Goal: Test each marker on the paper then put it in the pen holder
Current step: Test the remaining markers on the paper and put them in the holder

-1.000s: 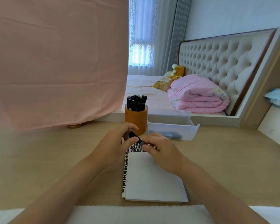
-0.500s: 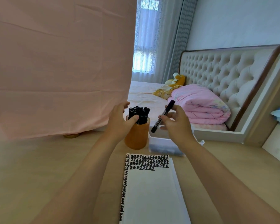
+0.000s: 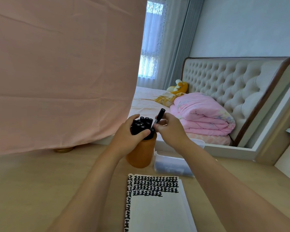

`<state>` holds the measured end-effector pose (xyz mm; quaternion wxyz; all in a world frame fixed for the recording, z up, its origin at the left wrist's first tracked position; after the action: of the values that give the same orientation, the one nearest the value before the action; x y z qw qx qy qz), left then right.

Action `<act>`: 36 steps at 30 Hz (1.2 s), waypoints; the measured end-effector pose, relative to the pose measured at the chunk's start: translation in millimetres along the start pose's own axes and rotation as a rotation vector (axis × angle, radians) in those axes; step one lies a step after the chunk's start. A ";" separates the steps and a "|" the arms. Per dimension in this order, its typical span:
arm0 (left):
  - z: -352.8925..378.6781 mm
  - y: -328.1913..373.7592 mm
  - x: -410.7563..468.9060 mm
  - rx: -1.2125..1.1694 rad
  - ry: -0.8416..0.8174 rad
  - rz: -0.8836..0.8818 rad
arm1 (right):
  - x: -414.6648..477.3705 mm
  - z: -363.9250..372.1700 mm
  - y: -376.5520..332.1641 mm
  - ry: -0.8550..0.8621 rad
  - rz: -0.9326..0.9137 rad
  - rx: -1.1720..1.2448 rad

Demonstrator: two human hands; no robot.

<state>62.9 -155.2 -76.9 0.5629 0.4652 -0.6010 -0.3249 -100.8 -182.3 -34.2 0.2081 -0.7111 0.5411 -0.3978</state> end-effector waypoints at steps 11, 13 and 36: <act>4.2 10.3 -0.1 0.051 -0.003 0.063 | -1.3 -7.8 -22.4 0.059 -0.250 -0.282; 6.0 10.5 -0.1 0.053 -0.024 0.043 | 0.1 -7.1 -20.5 0.045 -0.233 -0.258; 5.8 8.0 4.5 -0.061 0.004 0.070 | -5.3 8.6 2.0 -0.146 -0.131 -0.094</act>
<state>56.0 -157.3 -68.8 0.5891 0.4272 -0.6054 -0.3223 -95.7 -179.2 -42.6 0.1870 -0.7809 0.4949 -0.3321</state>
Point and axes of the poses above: each hand's wrist, its own x-axis towards the middle knuckle, its own z-axis out of the palm, y = z × x, the point moved 9 cm from there along x, towards the middle knuckle, and after that the axes turned 7 degrees about -x, right-handed, at the moved point
